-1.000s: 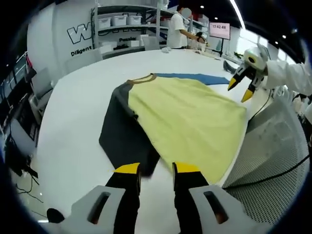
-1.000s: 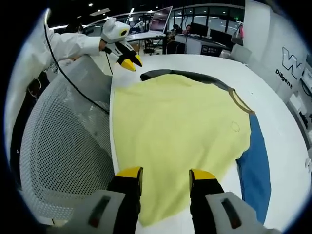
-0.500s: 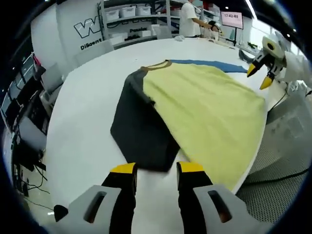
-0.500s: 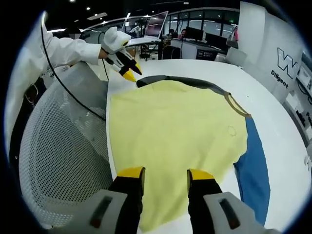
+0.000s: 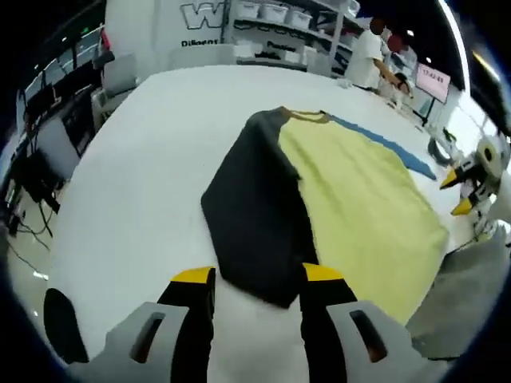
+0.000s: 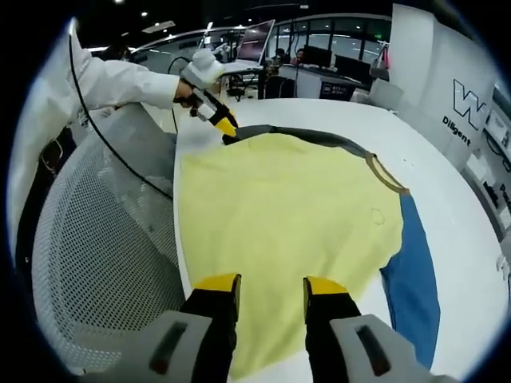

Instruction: Fold the garment on the visible template until the final outline fits inside the template.

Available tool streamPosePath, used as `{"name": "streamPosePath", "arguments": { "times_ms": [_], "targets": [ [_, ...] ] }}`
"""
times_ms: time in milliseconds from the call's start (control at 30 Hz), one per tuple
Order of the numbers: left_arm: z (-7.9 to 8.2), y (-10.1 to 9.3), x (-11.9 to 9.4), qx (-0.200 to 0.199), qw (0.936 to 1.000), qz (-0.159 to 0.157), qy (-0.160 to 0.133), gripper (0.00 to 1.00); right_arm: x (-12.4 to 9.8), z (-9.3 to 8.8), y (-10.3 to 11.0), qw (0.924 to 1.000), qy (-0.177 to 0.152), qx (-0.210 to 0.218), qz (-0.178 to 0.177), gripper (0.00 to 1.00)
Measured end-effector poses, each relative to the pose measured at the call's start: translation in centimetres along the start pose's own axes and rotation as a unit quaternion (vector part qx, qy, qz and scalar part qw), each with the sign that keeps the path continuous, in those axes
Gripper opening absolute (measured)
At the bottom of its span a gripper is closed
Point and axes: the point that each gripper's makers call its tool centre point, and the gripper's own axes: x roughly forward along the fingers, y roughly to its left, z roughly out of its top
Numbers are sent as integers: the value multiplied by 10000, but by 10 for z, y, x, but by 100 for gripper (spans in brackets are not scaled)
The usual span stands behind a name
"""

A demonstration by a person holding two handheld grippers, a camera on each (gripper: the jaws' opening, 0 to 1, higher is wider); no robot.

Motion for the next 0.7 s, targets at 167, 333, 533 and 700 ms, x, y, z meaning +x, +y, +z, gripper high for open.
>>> {"name": "streamPosePath", "arguments": {
  "times_ms": [167, 333, 533, 700],
  "targets": [
    [-2, 9, 9, -139, 9996, 123, 209, 26, 1, 1, 0, 10000, 16, -37, 3, 28],
    [0, 11, 12, -125, 9995, 193, 195, 0, 0, 0, 0, 10000, 38, -24, 1, 26],
    [17, 29, 11, -14, 9993, 381, 49, 0, -1, -3, -2, 10000, 63, 17, -13, 25],
    [48, 49, -3, 221, 9973, 650, -260, 0, 0, -5, -3, 9999, 76, 74, -21, 25]
  ]
}}
